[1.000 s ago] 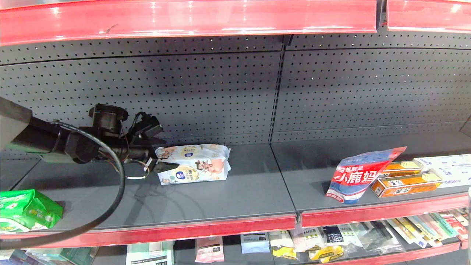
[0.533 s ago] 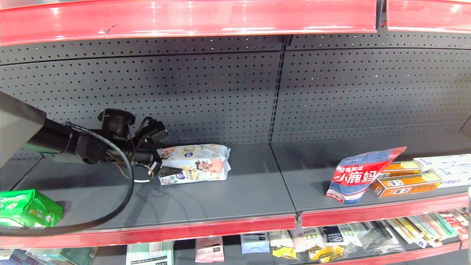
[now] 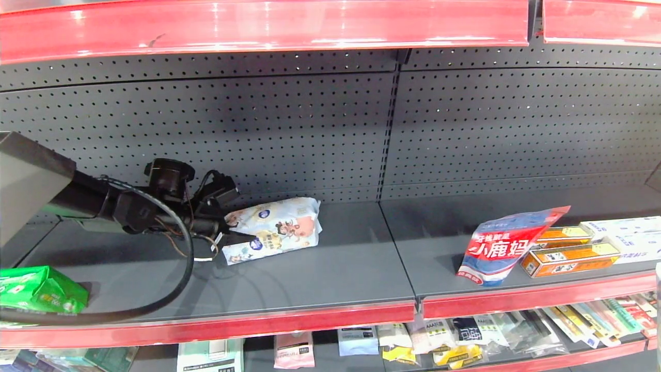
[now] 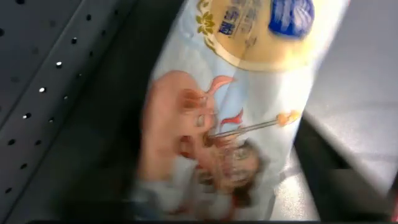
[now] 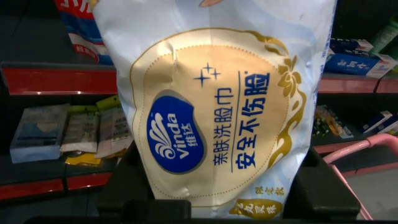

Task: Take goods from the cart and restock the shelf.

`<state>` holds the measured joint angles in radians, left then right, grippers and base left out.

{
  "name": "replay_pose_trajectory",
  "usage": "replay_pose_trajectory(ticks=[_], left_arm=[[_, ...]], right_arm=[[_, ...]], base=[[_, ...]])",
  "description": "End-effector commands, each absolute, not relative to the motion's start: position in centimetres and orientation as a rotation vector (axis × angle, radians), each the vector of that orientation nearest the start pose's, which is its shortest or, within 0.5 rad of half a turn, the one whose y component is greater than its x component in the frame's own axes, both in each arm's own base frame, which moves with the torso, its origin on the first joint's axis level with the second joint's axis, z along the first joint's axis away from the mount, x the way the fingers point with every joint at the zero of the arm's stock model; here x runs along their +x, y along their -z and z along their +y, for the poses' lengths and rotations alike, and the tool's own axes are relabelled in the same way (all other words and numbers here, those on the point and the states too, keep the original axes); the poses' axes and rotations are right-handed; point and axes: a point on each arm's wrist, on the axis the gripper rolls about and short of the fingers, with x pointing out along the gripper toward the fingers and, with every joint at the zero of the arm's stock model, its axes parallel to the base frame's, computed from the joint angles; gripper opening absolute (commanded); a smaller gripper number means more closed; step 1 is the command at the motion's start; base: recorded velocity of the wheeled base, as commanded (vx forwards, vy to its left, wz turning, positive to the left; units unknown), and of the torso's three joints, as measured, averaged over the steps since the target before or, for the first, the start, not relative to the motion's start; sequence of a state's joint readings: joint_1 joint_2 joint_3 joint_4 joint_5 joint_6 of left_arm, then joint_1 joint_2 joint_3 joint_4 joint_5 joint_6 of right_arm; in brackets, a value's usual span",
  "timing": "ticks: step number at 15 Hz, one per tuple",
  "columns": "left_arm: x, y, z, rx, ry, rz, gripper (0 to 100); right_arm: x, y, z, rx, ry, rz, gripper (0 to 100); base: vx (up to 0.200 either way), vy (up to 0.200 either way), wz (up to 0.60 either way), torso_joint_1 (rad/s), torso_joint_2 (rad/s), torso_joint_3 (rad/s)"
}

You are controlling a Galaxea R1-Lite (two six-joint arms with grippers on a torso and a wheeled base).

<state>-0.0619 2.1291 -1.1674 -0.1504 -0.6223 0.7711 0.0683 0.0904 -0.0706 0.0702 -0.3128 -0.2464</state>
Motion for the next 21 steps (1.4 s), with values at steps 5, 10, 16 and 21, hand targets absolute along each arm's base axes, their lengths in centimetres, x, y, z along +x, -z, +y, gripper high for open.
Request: replay_pose_trajectory(ticks=[5,10,16,21], left_arm=[[34.7,-9.2,-3.4,0.441,0.949,0.515,0],[30.1,-9.2,-1.3,0.519,1.011,0.468,0],[29.1,-9.0,-1.1,0.595,1.044,0.430,0],[28.9,-8.3,-0.9,0.590,1.072,0.428,0]], right_arm=[[-2.1,-9.0,-0.8,-0.263,0.231,0.120,0],[-2.1,-9.0,-0.8,-0.263,0.232,0.119,0],[-2.1,-9.0,-0.8,-0.262,0.231,0.120,0],[-2.1,-9.0,-0.8,-0.262,0.231,0.120,0]], base=[[0.000,0.000,0.00,0.000,0.00,0.000],[0.000,0.000,0.00,0.000,0.00,0.000],[0.000,0.000,0.00,0.000,0.00,0.000],[0.000,0.000,0.00,0.000,0.00,0.000]])
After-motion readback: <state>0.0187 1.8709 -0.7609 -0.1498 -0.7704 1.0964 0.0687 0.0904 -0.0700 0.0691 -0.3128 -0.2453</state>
